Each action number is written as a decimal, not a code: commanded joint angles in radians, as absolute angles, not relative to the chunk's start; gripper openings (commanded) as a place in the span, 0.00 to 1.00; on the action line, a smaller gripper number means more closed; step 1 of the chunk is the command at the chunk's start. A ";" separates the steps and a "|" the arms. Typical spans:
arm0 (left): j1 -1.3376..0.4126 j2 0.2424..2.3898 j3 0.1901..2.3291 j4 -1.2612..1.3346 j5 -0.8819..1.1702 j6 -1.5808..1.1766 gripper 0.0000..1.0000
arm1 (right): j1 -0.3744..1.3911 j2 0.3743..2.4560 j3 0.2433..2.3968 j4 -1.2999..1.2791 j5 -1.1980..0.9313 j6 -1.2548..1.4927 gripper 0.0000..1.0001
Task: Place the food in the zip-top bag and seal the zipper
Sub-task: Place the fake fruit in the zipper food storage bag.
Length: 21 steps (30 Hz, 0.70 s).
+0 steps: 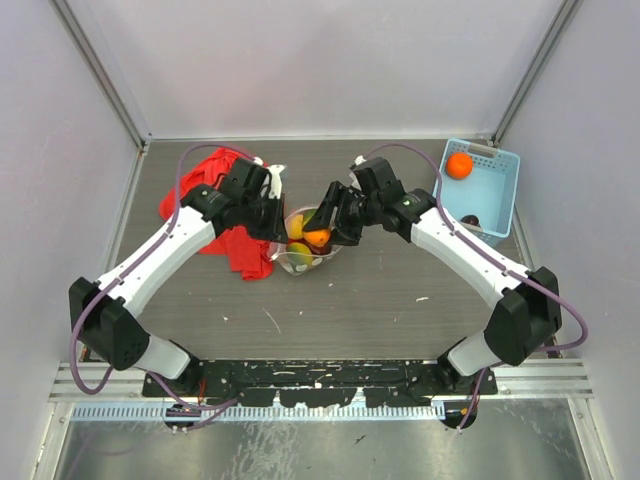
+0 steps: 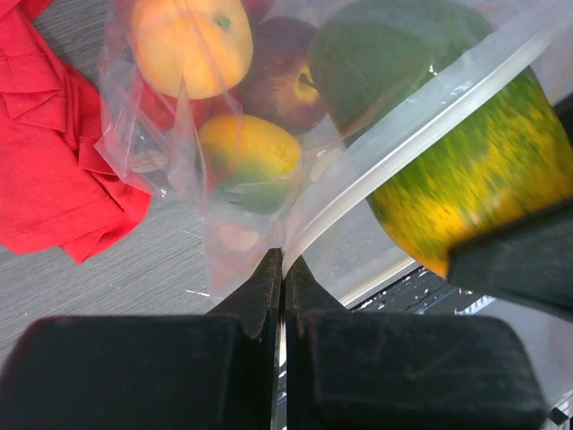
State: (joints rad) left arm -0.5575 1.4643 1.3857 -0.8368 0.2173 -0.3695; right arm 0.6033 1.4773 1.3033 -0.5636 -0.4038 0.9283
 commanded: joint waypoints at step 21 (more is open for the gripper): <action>-0.607 1.383 1.381 -0.770 0.215 -0.343 0.00 | 0.610 1.478 1.252 -0.432 -0.193 1.083 0.56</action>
